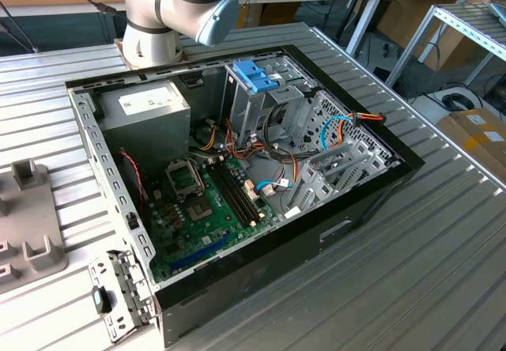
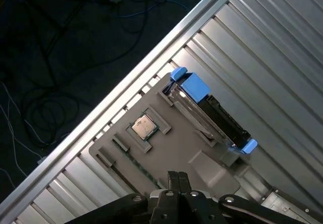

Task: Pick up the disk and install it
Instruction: 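Pick up the disk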

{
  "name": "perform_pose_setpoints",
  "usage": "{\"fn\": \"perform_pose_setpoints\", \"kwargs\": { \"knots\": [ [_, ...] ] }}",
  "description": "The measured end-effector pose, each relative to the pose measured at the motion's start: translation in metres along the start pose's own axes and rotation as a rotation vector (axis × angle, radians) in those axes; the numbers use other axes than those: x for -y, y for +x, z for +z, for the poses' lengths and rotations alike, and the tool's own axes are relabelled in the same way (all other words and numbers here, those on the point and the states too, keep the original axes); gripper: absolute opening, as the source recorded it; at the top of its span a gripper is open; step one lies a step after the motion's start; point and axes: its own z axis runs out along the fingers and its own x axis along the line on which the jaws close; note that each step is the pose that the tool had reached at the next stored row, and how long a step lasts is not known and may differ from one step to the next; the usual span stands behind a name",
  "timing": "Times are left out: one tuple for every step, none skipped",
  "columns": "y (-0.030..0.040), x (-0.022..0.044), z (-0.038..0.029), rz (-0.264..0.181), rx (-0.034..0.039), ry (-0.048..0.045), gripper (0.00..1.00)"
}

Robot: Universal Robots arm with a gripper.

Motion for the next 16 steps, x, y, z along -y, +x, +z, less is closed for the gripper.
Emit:
{"fn": "perform_pose_setpoints", "kwargs": {
  "knots": [
    [0.0,0.0,0.0,-0.004,-0.0001,-0.0001,0.1],
    [0.0,0.0,0.0,-0.009,-0.0004,-0.0002,0.1],
    [0.0,-0.0001,0.0,-0.013,-0.0006,-0.0003,0.1],
    [0.0,0.0,0.0,-0.017,-0.0007,-0.0004,0.1],
    [0.0,0.0,0.0,-0.02,-0.0009,-0.0005,0.1],
    [0.0,-0.0001,0.0,-0.024,-0.001,-0.0006,0.1],
    [0.0,0.0,0.0,-0.027,-0.0012,-0.0006,0.1],
    [0.0,0.0,0.0,-0.033,-0.0015,-0.0008,0.1],
    [0.0,-0.0001,0.0,-0.037,-0.0016,-0.0009,0.1],
    [0.0,-0.0001,0.0,-0.041,-0.0018,-0.001,0.1],
    [0.0,0.0,0.0,-0.047,-0.0021,-0.0011,0.1],
    [0.0,-0.0001,0.0,-0.051,-0.0023,-0.0013,0.1],
    [0.0,0.0,0.0,-0.054,-0.0023,-0.0013,0.1],
    [0.0,-0.0001,0.0,-0.057,-0.0025,-0.0014,0.1],
    [0.0,0.0,0.0,-0.059,-0.0025,-0.0014,0.1],
    [0.0,0.0,0.0,-0.064,-0.0028,-0.0016,0.1]
  ]
}}
